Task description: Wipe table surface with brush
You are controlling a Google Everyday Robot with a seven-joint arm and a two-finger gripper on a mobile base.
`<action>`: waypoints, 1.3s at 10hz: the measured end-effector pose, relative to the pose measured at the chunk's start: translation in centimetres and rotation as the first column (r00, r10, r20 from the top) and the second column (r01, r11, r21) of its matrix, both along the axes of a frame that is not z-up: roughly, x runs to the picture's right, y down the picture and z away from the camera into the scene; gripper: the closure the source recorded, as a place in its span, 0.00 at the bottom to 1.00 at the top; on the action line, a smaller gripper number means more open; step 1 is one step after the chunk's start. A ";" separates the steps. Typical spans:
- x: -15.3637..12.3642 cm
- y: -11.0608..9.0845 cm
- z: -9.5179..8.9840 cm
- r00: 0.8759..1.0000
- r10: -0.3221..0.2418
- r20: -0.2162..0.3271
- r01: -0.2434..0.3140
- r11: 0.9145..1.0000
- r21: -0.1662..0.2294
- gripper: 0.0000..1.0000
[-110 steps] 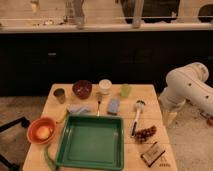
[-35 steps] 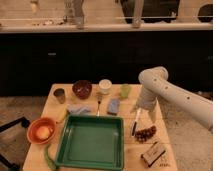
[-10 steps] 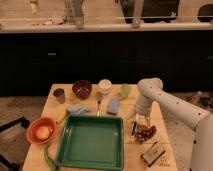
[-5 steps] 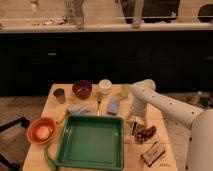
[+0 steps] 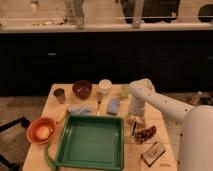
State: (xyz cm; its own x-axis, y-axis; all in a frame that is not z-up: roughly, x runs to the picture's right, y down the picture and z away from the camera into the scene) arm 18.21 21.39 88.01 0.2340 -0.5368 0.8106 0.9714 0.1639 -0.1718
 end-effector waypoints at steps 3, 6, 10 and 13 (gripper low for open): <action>-0.1 -0.2 0.2 1.000 -0.003 -0.001 0.003 1.000 0.003 0.25; 0.1 -0.4 0.1 1.000 -0.007 -0.004 0.007 1.000 -0.005 0.52; -0.2 -1.3 -0.3 1.000 -0.008 0.000 0.008 1.000 -0.001 0.92; 0.8 -1.2 -0.6 1.000 -0.014 -0.020 0.014 1.000 -0.011 1.00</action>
State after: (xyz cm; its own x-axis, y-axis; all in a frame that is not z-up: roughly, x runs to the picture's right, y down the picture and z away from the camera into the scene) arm 19.03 20.23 87.46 0.2430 -0.5314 0.8115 0.9699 0.1485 -0.1931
